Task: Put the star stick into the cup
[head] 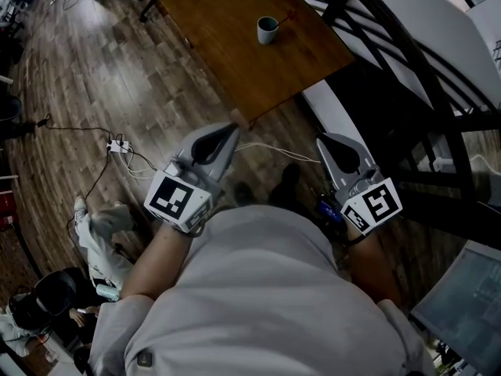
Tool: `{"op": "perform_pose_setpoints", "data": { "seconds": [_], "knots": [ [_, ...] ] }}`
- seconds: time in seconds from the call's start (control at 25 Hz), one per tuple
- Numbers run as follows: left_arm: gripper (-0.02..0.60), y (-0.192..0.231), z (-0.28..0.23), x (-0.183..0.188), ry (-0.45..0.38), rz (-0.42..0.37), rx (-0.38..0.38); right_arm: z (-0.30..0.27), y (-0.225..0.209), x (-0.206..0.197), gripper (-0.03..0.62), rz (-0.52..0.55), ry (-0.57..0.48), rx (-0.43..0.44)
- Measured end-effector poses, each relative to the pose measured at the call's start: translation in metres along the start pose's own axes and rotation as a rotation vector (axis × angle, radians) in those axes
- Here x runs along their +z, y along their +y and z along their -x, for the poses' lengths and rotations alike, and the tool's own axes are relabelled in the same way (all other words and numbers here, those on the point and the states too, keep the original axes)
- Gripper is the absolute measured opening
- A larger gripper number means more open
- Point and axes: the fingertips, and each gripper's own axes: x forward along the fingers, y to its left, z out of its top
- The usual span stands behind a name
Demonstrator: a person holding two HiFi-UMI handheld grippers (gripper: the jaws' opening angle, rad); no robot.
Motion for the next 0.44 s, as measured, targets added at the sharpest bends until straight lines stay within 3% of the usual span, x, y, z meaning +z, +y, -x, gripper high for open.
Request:
{"op": "perform_pose_setpoints", "data": {
  "seconds": [0.44],
  "knots": [
    [0.003,-0.0040,0.0007,0.0013,-0.006,0.004,-0.003,0.0048,0.0002,0.0046,0.008,0.015,-0.003,-0.015]
  ]
}}
